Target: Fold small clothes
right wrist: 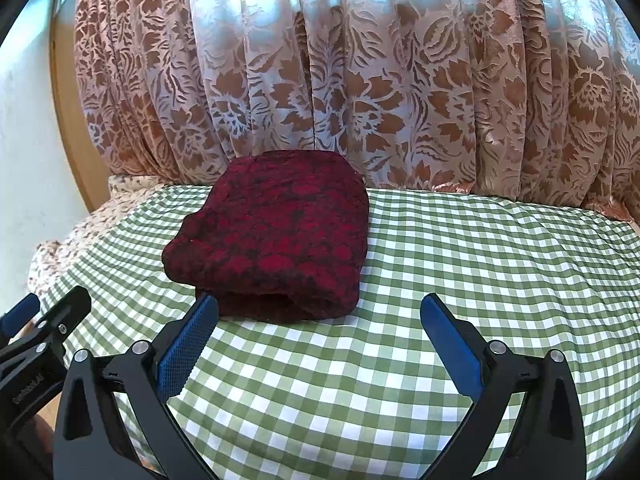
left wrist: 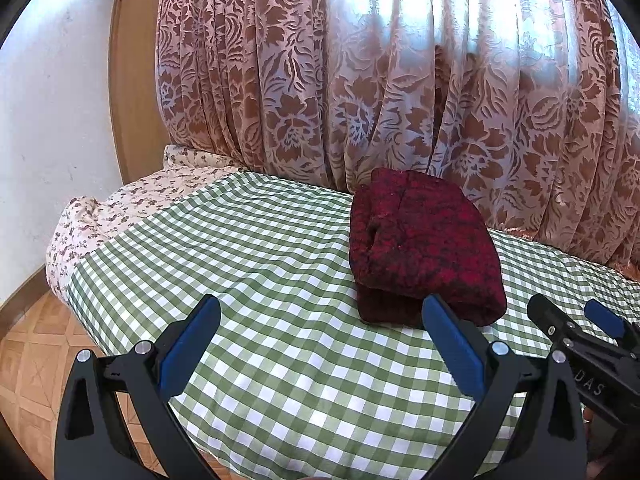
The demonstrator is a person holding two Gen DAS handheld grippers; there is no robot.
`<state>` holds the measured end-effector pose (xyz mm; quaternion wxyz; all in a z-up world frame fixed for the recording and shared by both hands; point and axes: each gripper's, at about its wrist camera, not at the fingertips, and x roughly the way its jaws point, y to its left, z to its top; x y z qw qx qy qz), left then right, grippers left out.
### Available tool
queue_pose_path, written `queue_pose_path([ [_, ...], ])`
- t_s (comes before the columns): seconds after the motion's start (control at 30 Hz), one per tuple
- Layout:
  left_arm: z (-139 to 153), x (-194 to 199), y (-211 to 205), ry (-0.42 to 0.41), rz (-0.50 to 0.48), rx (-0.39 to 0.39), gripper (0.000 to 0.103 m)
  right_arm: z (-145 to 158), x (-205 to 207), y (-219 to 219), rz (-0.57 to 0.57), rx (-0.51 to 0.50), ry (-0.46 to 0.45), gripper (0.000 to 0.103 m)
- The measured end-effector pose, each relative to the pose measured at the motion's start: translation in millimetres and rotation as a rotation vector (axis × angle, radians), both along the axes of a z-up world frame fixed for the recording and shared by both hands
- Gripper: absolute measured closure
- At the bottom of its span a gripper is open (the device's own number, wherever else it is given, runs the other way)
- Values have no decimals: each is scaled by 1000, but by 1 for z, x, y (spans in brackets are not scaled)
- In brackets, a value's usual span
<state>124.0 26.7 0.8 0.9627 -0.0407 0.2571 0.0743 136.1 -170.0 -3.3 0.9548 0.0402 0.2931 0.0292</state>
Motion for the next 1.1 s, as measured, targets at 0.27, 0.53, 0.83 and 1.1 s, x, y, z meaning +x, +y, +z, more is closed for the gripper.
queue_pose_path([
  [0.27, 3, -2, 1, -6, -3, -1, 2, 0, -1, 1, 9, -4, -5, 3],
  [0.53, 3, -3, 2, -3, -3, -3, 2, -1, 0, 3, 14, -4, -3, 3],
  [0.83, 3, 0, 5, -1, -20, -1, 2, -1, 1, 2, 17, -3, -1, 3],
  [1.1, 1, 2, 3, -8, -32, 11, 3, -5, 2, 4, 21, -8, 9, 3],
])
